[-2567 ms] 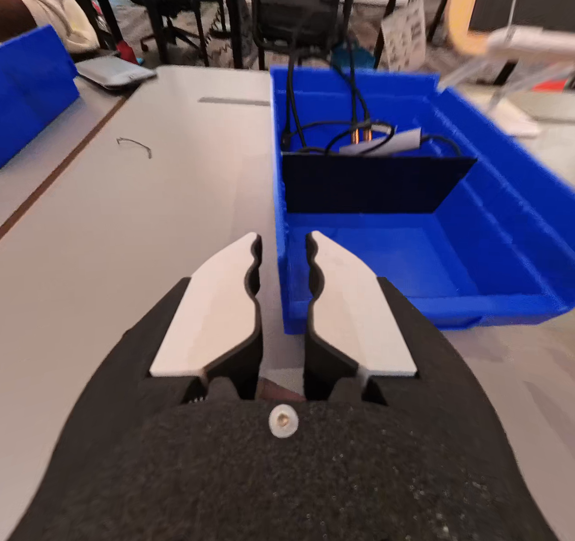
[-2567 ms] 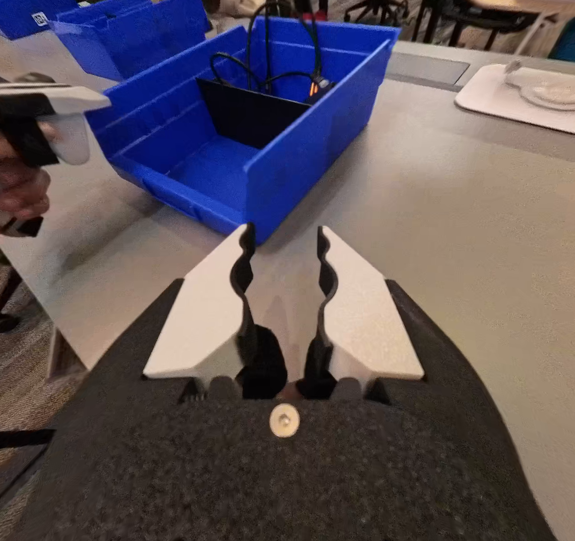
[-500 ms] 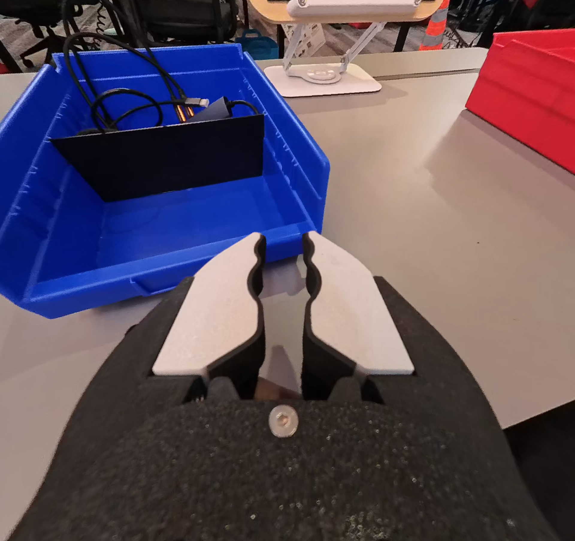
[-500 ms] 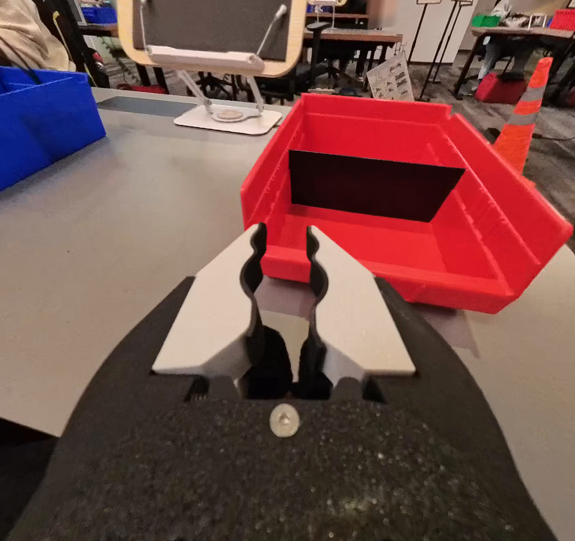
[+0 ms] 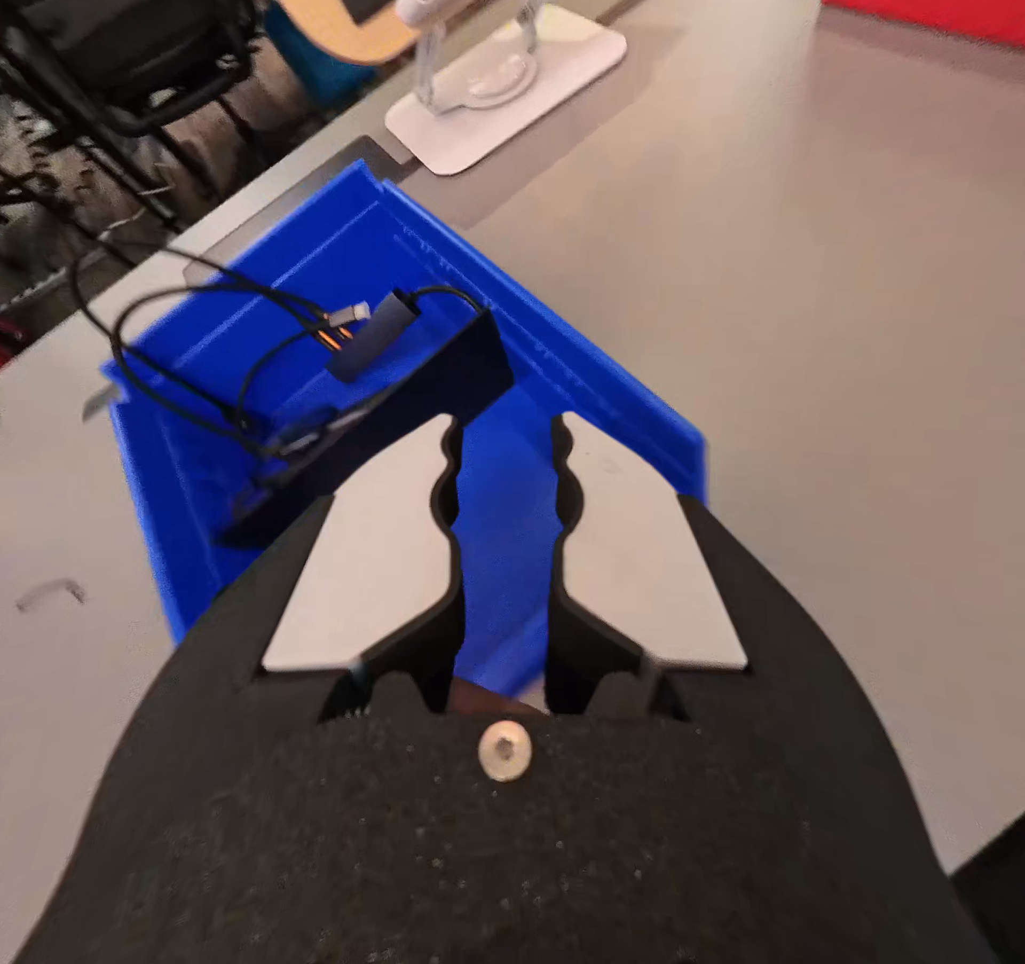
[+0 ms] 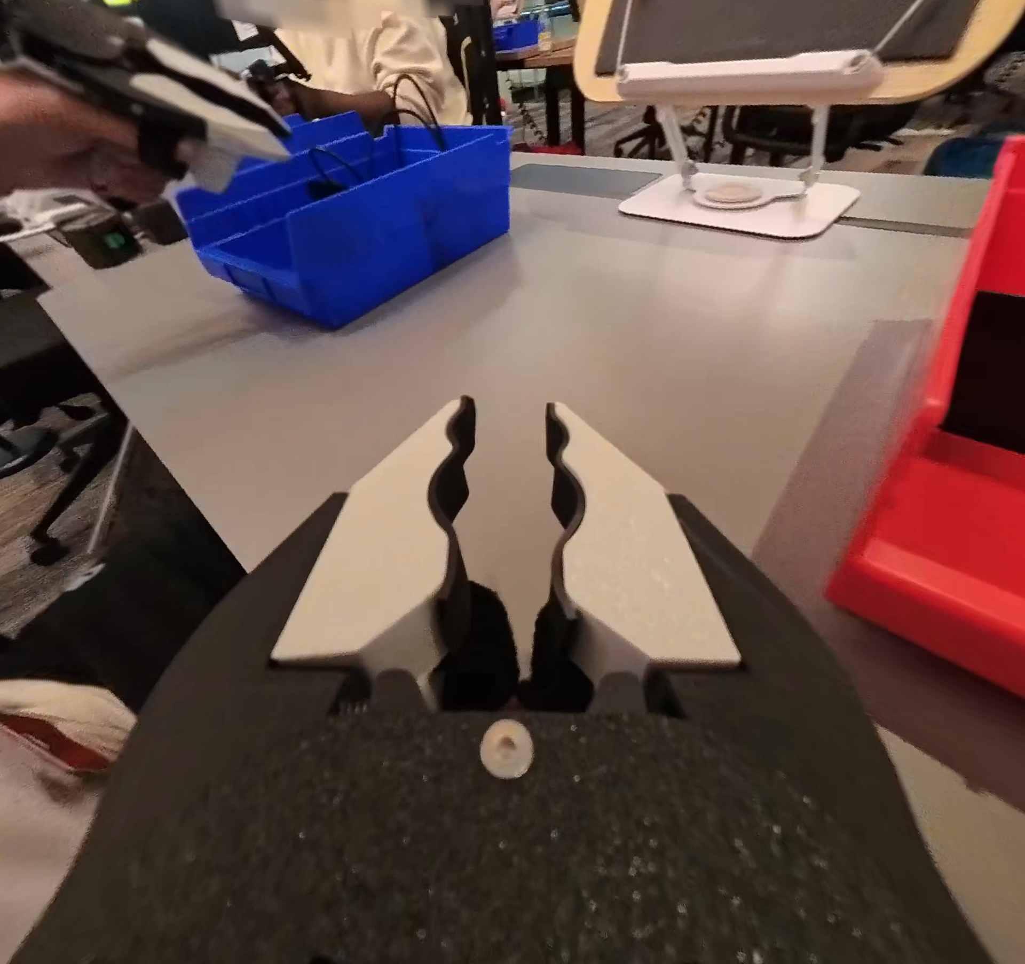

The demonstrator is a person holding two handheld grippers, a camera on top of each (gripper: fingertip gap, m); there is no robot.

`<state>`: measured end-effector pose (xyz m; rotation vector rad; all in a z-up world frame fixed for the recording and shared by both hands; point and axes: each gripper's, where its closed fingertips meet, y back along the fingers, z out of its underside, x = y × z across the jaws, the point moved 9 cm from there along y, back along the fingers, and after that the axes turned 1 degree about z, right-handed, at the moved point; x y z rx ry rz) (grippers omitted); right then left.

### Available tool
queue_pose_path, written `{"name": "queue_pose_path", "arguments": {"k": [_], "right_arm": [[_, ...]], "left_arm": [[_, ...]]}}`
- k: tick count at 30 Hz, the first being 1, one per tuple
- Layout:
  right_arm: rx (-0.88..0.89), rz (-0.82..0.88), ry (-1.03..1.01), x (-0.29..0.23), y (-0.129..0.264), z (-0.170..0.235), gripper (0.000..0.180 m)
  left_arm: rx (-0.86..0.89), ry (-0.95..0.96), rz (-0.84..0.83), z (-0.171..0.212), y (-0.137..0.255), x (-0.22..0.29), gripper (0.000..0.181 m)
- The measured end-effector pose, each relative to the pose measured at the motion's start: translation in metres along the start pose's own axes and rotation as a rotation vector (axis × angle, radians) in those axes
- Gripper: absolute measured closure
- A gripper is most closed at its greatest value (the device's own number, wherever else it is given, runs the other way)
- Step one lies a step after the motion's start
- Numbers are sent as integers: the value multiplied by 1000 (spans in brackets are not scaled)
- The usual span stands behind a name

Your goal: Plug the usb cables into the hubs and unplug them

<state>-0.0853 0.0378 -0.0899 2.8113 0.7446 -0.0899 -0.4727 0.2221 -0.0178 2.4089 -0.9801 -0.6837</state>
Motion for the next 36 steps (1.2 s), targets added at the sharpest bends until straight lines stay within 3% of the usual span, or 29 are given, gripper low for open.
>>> {"name": "queue_pose_path", "arguments": {"k": [5, 10, 15, 17, 21, 28, 36], "right_arm": [[-21, -77, 4, -7, -35, -7, 155], [-35, -122, -22, -10, -57, -13, 156], [-50, -117, -36, -11, -65, -11, 155], [-53, -113, -49, -11, -67, -10, 155], [-52, -102, -59, -11, -68, -13, 155], [-43, -158, -141, -6, -70, -5, 155], [-9, -162, -203, -5, -59, -7, 156]], "left_arm": [[-224, -390, 64, -38, -65, -65, 146], [-413, -540, 241, -44, -139, -91, 142], [-542, -679, 353, -30, -181, -88, 141], [-559, -703, 334, -25, -191, -88, 151], [-471, -755, 226, -32, -179, -94, 157], [-114, -377, 68, -107, -105, -152, 170], [72, -198, -94, -178, -24, -201, 171]]}}
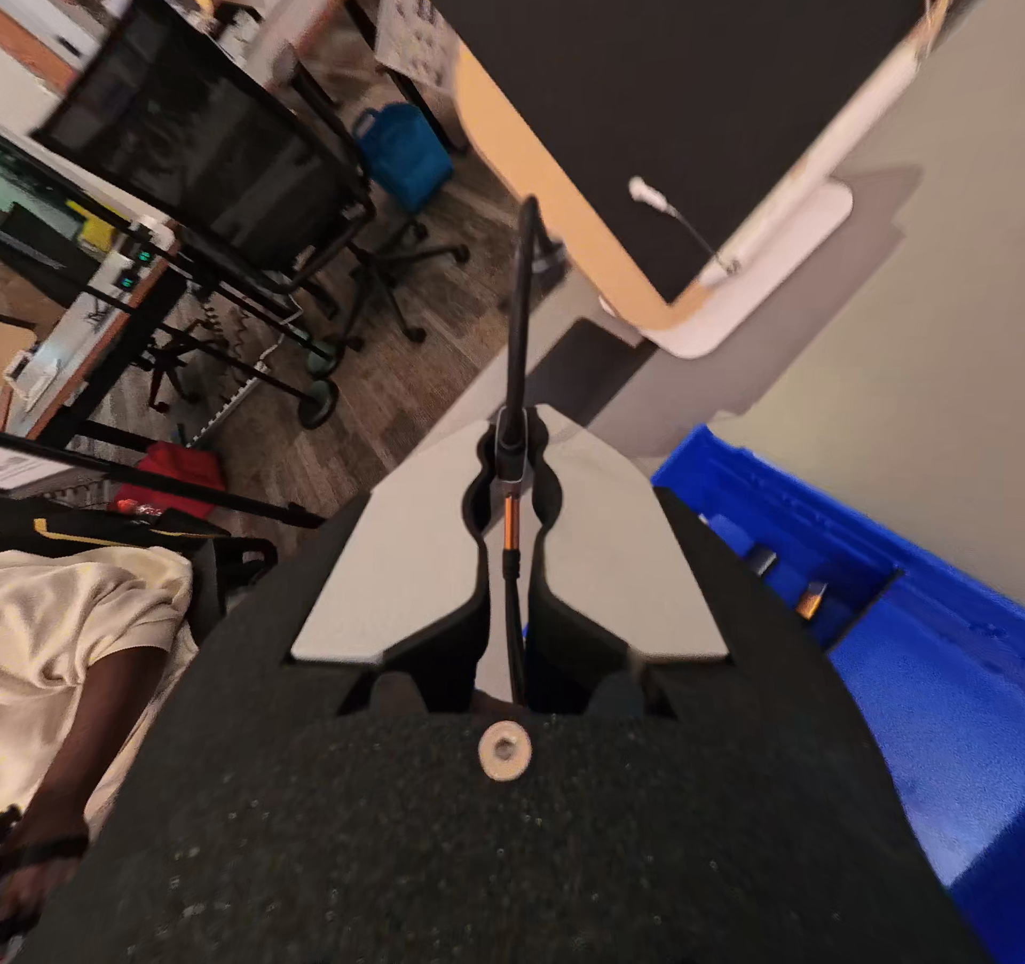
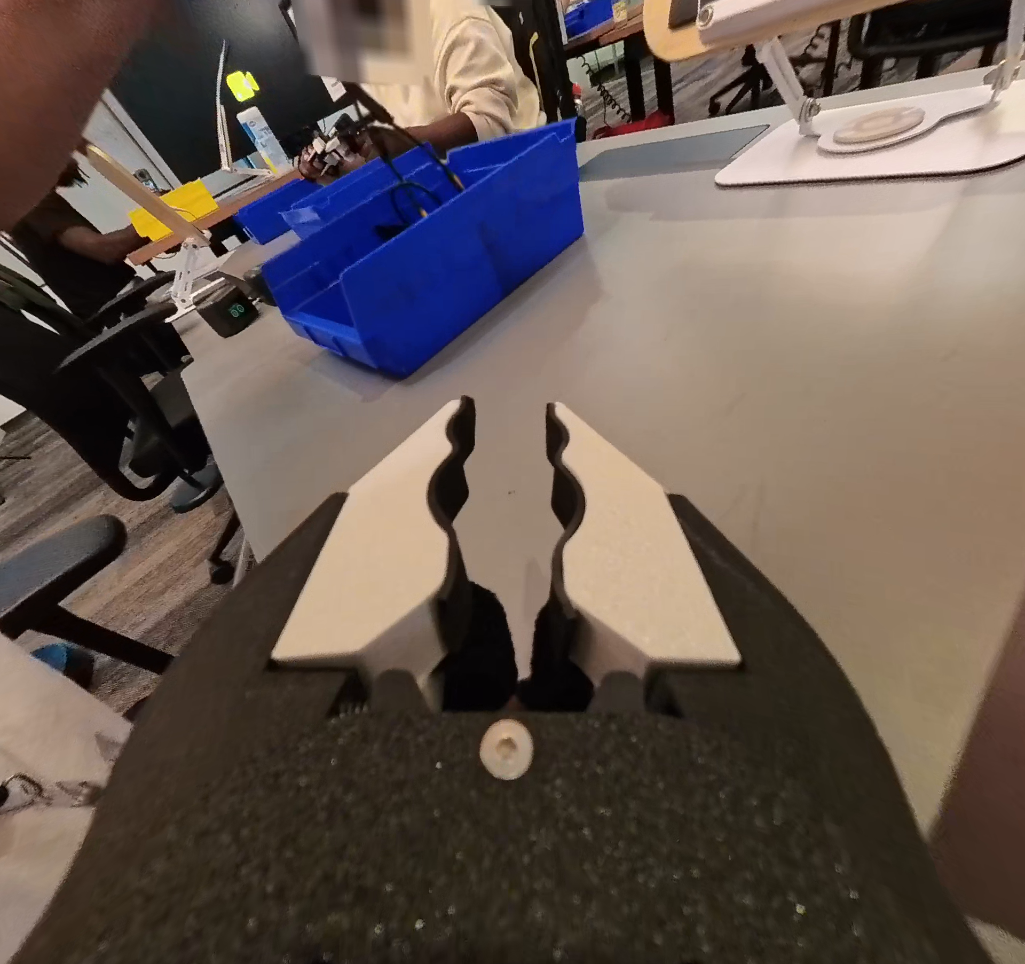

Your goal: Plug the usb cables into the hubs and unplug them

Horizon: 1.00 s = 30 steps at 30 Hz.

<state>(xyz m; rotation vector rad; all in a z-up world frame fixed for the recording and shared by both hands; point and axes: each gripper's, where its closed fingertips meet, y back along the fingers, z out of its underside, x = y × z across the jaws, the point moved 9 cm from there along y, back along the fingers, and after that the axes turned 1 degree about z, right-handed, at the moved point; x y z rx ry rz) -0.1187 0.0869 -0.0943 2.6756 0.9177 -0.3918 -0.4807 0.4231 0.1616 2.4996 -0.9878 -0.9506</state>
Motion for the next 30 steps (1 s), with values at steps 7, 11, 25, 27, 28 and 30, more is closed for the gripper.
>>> {"name": "queue_pose_path", "arguments": {"k": [7, 11, 25, 27, 28, 30], "right_arm": [[10, 15, 62, -3, 8, -7, 156], [16, -4, 76, -9, 10, -9, 156], [288, 15, 362, 4, 11, -111, 148], [314, -141, 180, 8, 13, -127, 143], [320, -181, 76, 13, 13, -131, 141], [320, -229, -80, 25, 10, -129, 136]], "left_arm": [[186, 153, -162, -59, 58, -57, 171], [353, 298, -117, -99, 87, -63, 171], [633, 957, 921, -108, 7, 221, 171], [637, 1119, 1034, -92, -20, 257, 171], [642, 1183, 1088, -85, -29, 274, 171], [655, 1273, 1155, -74, -40, 303, 171]]}}
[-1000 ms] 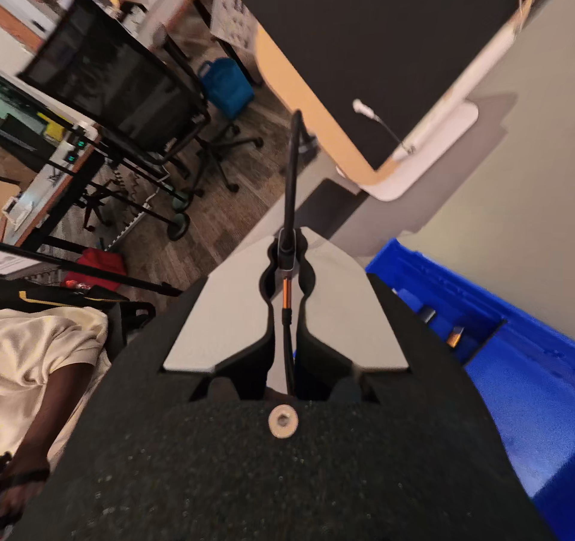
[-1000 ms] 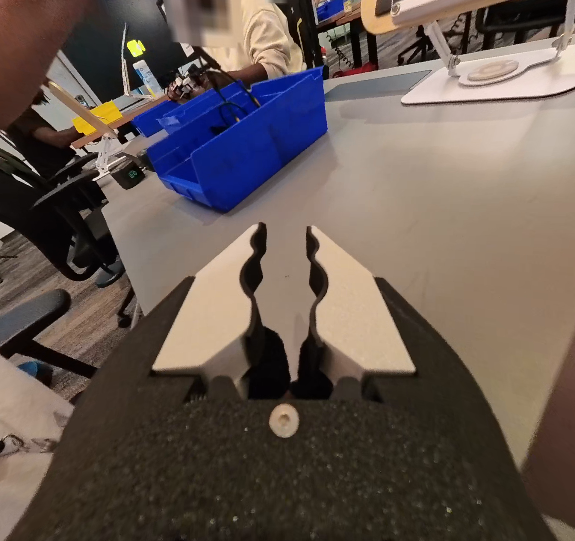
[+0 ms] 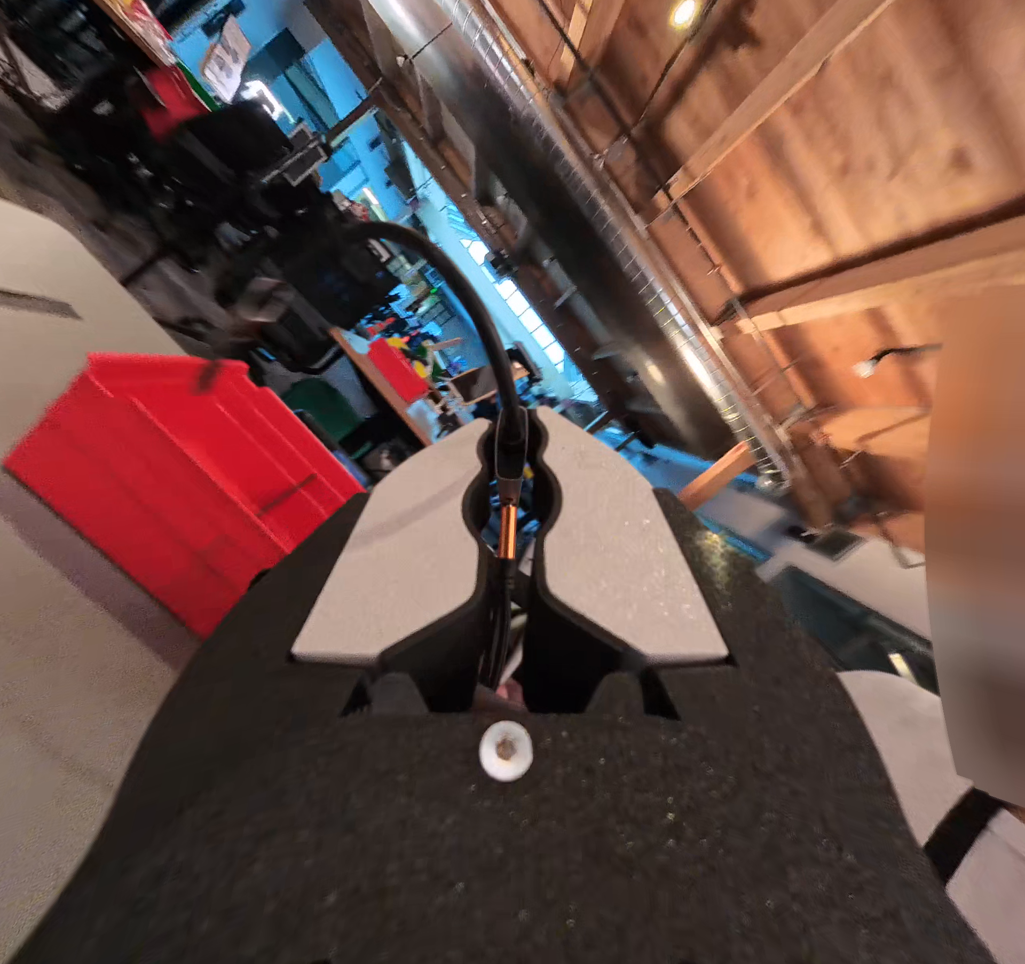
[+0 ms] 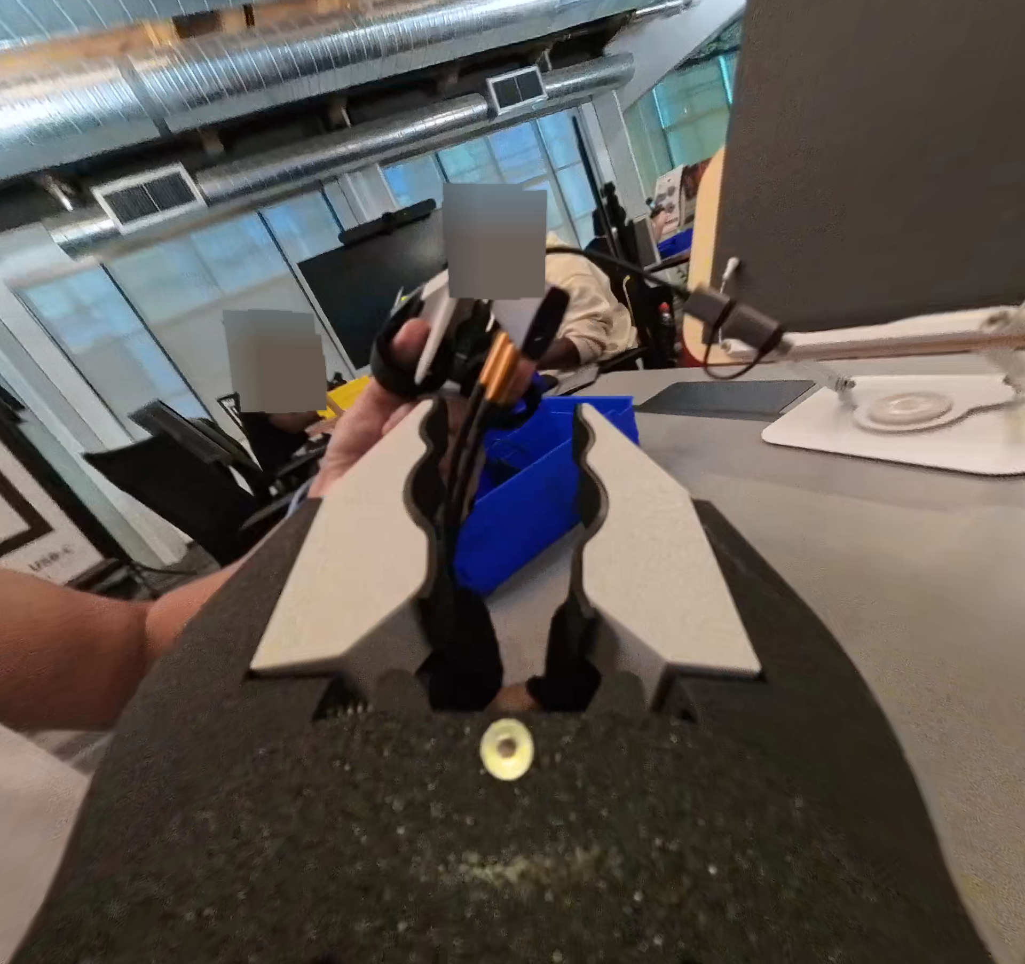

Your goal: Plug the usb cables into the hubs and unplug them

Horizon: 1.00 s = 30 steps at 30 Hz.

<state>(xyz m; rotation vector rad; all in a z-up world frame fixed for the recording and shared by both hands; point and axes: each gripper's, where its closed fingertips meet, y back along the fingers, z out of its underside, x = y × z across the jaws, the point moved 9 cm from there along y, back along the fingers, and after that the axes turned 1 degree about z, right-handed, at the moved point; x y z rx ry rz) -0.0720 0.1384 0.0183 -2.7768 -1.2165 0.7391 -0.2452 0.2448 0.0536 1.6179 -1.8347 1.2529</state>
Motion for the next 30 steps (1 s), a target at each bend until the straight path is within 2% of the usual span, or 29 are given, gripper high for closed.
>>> {"name": "queue_pose_path", "arguments": {"k": [2, 3, 5, 9, 11, 15, 18, 21, 23, 27, 30], "right_arm": [[12, -8, -118, 11, 1, 6, 134], [18, -35, -166, 13, 2, 8, 142], [56, -83, -200, 14, 6, 9, 171], [-2, -82, -263, 19, 4, 15, 172], [-23, -70, -333, 22, 2, 19, 173], [-33, -8, -399, 29, 5, 19, 173], [-55, -1, -399, 33, 9, 19, 173], [-117, -20, -454, 35, 6, 24, 174], [-143, -46, -519, 34, 3, 28, 173], [-160, -98, -649, 28, -5, 36, 174], [-192, -115, -678, 22, -9, 41, 174]], "left_arm": [[9, 38, 56, 21, -1, -8, 171], [15, 40, 50, 28, -1, -11, 171], [2, 37, 25, 38, 2, -17, 172], [13, 51, 1, 45, 13, -27, 171], [-36, 6, -38, 48, 20, -30, 170], [-200, -308, -211, 61, 41, -22, 151], [-358, -683, -365, 74, 56, -4, 143], [-480, -1135, -431, 77, 60, 24, 139], [-584, -1360, -434, 75, 55, 38, 134], [-768, -1594, -470, 68, 46, 36, 129], [-864, -1609, -452, 71, 42, 27, 136]]}}
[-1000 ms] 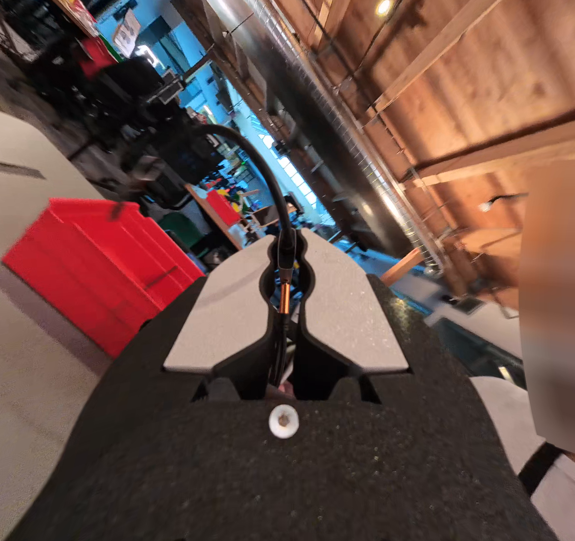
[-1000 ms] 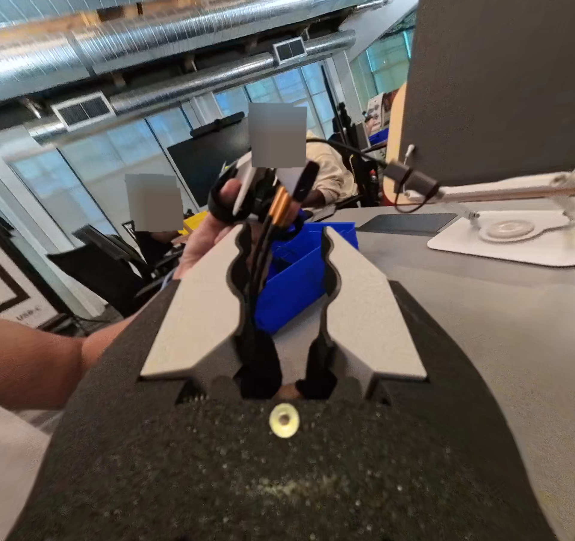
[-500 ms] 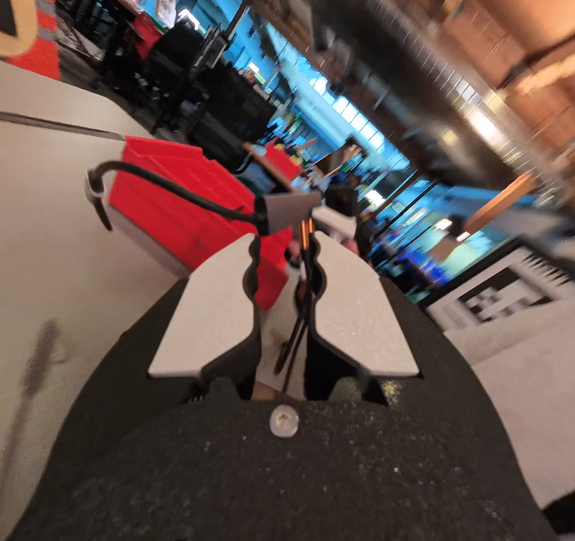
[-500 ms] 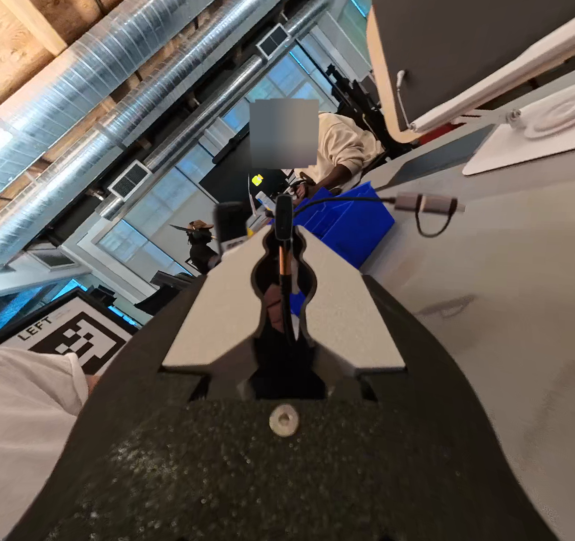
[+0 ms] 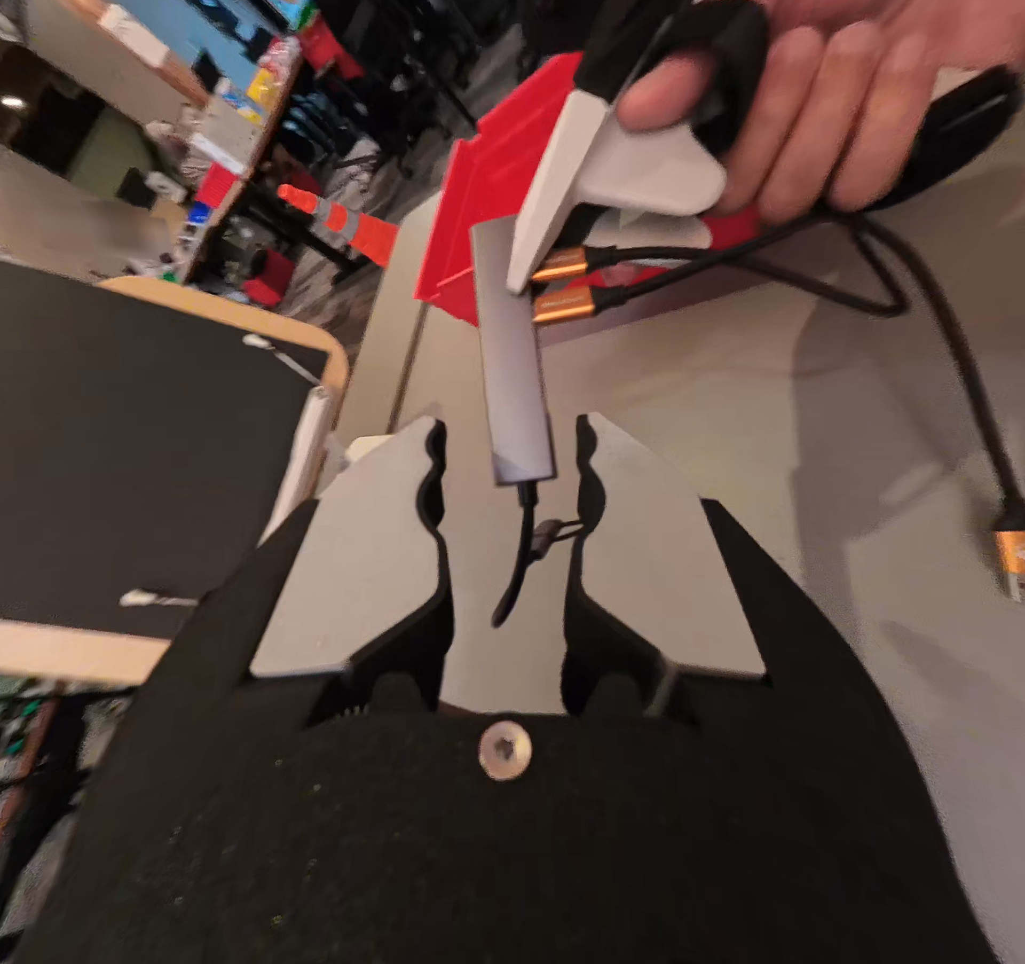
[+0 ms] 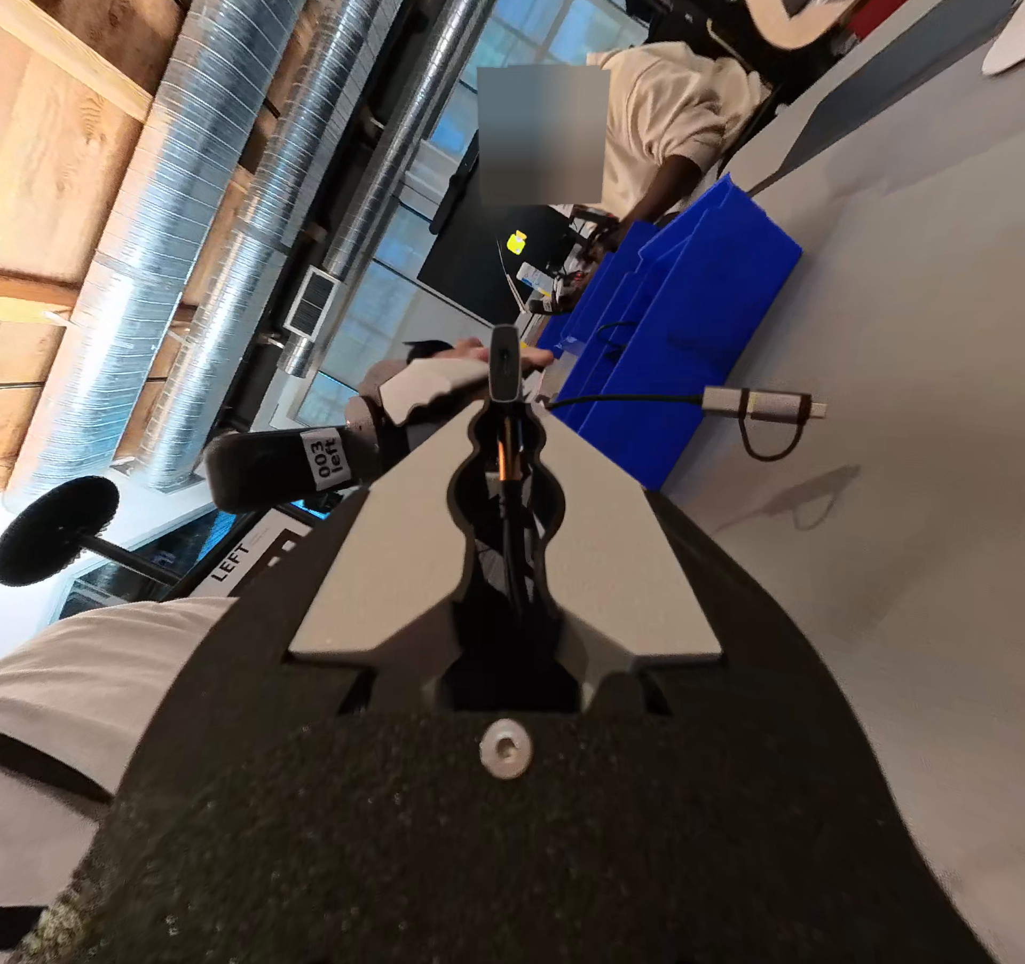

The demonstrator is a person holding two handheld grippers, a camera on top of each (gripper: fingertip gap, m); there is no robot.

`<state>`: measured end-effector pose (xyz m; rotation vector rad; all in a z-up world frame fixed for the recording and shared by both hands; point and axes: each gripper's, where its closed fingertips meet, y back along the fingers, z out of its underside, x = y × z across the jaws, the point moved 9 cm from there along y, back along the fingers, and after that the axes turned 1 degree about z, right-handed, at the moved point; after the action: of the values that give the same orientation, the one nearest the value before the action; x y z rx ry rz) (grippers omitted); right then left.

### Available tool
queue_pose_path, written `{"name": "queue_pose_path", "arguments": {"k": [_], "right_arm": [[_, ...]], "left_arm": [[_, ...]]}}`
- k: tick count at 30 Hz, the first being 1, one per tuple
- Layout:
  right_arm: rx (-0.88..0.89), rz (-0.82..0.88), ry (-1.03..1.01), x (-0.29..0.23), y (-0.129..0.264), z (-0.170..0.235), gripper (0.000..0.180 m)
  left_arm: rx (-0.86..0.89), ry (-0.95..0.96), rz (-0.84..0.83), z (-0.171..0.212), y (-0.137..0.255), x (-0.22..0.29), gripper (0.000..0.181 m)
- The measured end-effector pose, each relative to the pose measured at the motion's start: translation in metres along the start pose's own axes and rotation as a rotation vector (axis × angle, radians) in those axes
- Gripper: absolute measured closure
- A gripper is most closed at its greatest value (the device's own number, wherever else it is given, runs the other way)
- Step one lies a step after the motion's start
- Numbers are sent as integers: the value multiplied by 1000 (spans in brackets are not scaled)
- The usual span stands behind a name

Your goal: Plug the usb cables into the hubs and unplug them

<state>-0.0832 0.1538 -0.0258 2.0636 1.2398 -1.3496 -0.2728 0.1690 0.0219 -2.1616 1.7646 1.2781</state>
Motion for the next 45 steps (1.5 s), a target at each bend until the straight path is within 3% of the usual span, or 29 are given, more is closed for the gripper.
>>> {"name": "queue_pose_path", "arguments": {"k": [7, 9, 14, 17, 22, 25, 28, 36, 45], "right_arm": [[-47, 15, 8, -1, -8, 11, 174], [-57, 21, 16, -1, -10, 13, 174], [-43, 36, 75, -1, -8, 10, 171], [-45, 159, 309, -7, -1, 7, 152], [-145, 455, 1053, -25, -4, 31, 154], [-286, 551, 1258, -17, -20, 58, 155], [-363, 641, 1260, -4, -31, 68, 157], [-368, 762, 1222, 11, -38, 75, 167], [-331, 784, 1254, 17, -41, 80, 170]], "left_arm": [[-17, 90, 9, 6, -25, 9, 140], [-19, 141, -7, 9, -31, 9, 155], [43, 477, 42, 17, -36, 11, 158], [-29, 700, 53, 36, -42, 17, 157], [-110, 925, 80, 65, -49, 27, 158], [-131, 949, 51, 73, -51, 33, 158], [-151, 935, -4, 75, -52, 39, 158], [-196, 885, -87, 70, -52, 54, 158], [-165, 1061, -28, 78, -52, 56, 158]]}}
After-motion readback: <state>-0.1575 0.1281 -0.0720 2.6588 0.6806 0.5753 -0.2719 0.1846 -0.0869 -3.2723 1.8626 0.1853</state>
